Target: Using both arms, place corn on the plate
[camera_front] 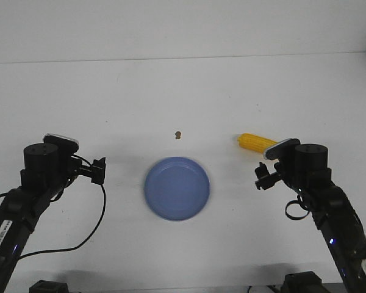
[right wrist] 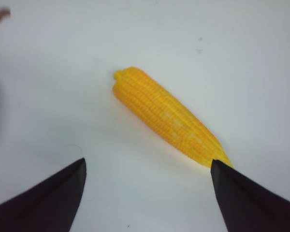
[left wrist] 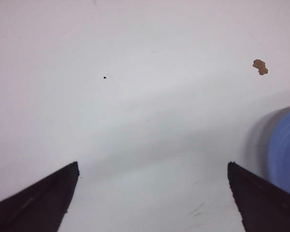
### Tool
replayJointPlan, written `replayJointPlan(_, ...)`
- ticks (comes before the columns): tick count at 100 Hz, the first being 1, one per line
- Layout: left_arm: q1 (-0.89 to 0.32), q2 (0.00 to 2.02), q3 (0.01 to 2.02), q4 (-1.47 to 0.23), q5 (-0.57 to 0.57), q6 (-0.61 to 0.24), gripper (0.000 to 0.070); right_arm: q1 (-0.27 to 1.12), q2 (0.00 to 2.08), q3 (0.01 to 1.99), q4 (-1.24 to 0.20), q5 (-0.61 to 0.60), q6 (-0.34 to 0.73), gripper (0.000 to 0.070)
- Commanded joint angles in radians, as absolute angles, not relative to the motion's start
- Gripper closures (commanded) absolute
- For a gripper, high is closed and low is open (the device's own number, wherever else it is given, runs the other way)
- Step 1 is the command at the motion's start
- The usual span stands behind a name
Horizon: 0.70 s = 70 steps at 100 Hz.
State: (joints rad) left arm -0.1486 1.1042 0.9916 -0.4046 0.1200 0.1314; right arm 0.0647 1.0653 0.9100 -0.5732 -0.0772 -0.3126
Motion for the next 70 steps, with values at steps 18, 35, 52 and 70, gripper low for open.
replayJointPlan(18, -0.15, 1.115, 1.001, -0.39, 0.12, 0.11, 0.0074, 0.066, 1.299, 0.965, -0.506, -0.079, -0.39, 0.0156)
replayJointPlan(35, -0.15, 1.115, 1.001, -0.388, 0.12, 0.1, 0.0074, 0.066, 1.428, 1.047, -0.514, -0.079, -0.417, 0.0156)
replayJointPlan(52, -0.15, 1.115, 1.001, -0.388, 0.121, 0.096, 0.0074, 0.063, 1.511, 1.121, -0.521, -0.079, -0.451, 0.0156)
replayJointPlan(70, -0.15, 1.115, 1.001, -0.389, 0.121, 0.096, 0.0074, 0.056, 1.566, 1.156, -0.52, -0.08, -0.476, 0.0156)
